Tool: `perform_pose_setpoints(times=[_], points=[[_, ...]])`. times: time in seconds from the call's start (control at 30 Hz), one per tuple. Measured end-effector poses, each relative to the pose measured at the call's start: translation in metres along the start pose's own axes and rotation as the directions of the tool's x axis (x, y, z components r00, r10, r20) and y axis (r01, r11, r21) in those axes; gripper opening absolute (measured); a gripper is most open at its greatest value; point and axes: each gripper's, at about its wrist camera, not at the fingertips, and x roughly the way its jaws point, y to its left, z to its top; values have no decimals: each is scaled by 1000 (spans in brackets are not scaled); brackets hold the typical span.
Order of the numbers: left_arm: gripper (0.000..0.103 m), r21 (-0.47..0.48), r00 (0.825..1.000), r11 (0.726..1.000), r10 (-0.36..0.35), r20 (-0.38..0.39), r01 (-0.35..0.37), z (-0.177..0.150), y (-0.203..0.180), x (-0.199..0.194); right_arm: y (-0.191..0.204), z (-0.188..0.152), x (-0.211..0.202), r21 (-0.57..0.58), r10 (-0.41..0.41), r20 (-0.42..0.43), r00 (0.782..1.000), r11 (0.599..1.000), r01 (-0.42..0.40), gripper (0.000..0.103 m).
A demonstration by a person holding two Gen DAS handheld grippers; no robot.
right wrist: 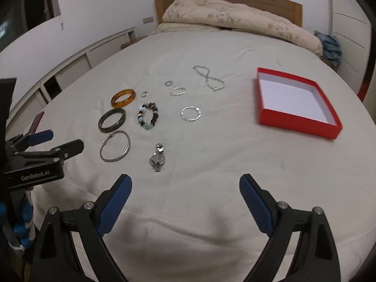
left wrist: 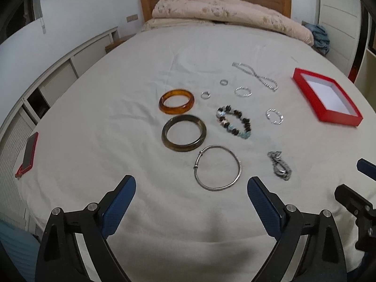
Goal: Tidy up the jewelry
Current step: 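Grasp the silver cuff bangle with left gripper while right gripper grasps the silver watch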
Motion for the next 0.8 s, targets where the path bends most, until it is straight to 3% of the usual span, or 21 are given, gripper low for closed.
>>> perform_pose_setpoints(times=[0.07, 0.2, 0.37, 0.6, 0.8], points=[[95, -13, 1000, 1000, -10, -26, 9, 0, 3, 10, 3, 1, 8, -16, 19, -17, 1000, 1000, -19, 89], [88, -43, 997, 998, -46, -59, 43, 1, 14, 26, 7, 3, 27, -30, 64, -61, 996, 997, -66, 58], [82, -62, 990, 993, -109, -89, 104, 0, 22, 39, 14, 7, 46, -36, 116, -90, 989, 992, -119, 56], [55, -74, 976, 989, -142, -166, 131, 2, 22, 71, 20, 13, 78, -38, 161, -142, 977, 985, -168, 46], [54, -53, 976, 991, -131, -174, 124, 5, 18, 82, 29, 17, 103, -71, 164, -173, 971, 981, -178, 43]])
